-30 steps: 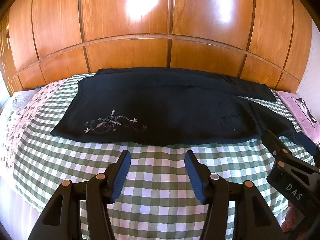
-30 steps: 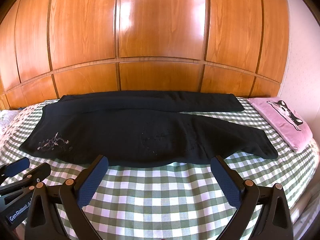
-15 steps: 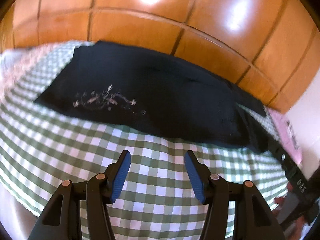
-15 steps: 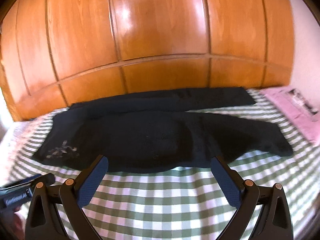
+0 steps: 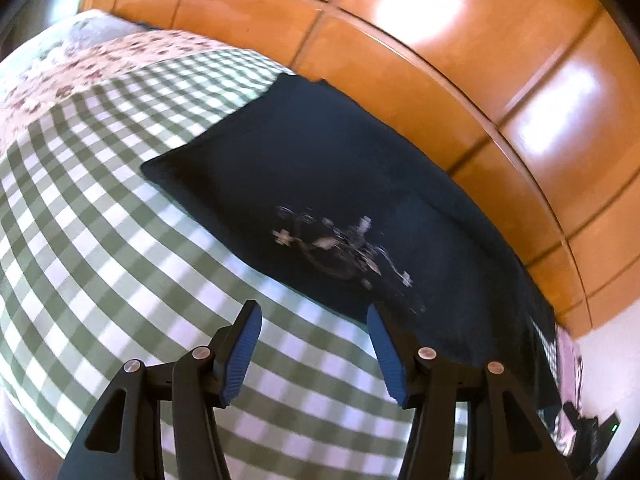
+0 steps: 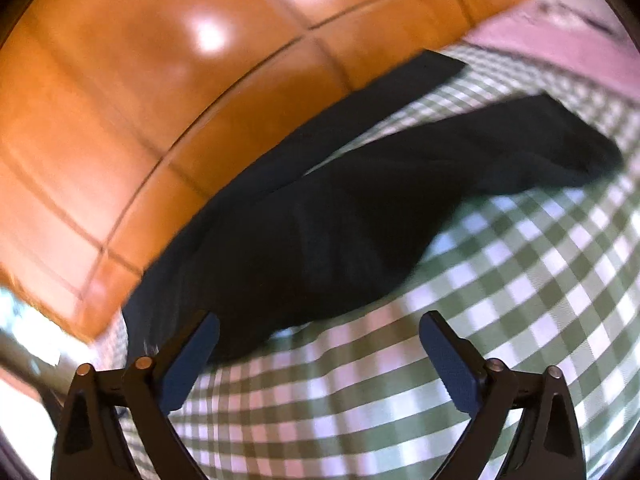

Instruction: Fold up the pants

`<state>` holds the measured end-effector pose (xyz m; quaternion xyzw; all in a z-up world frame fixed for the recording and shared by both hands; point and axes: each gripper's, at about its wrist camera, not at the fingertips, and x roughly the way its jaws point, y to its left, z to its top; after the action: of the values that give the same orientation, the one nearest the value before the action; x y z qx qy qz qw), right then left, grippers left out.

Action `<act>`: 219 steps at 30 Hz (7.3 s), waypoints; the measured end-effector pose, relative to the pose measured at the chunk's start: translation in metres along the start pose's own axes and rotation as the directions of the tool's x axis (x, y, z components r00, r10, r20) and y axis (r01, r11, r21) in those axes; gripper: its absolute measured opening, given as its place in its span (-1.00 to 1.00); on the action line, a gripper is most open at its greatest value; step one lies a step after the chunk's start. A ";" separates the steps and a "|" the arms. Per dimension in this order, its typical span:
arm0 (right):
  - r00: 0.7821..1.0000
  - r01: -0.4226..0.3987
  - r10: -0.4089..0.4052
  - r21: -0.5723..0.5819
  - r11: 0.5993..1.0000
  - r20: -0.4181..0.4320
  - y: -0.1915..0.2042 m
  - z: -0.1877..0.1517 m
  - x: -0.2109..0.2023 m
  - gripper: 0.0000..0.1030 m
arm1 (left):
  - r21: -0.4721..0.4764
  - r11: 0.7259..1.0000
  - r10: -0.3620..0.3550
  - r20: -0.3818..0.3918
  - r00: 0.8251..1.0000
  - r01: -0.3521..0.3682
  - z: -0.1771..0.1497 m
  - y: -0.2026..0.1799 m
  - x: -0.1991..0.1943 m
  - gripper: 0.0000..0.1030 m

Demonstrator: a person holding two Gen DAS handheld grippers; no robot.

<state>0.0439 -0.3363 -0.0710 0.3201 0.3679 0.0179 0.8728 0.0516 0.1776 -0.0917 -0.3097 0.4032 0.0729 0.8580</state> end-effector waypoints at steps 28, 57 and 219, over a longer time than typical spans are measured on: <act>0.984 -0.117 0.086 0.202 0.972 0.156 -0.090 0.046 0.032 -0.65 | -0.190 0.965 -0.155 0.147 0.977 0.181 0.031 0.055 0.037 0.09; 0.980 -0.063 0.040 0.114 0.991 0.196 -0.083 0.043 -0.013 -0.81 | -0.162 0.963 -0.201 0.113 0.973 0.217 0.051 0.066 -0.014 -0.88; 0.957 -0.232 0.157 -0.319 0.919 -0.245 0.202 -0.002 0.137 -0.76 | -0.182 0.914 -0.273 0.388 0.880 0.363 0.014 0.151 -0.070 -0.85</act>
<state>0.1836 -0.1382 -0.0433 0.1940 0.4173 0.2033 0.8642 -0.0425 0.3151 -0.1044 -0.4590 0.1728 0.0347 0.8708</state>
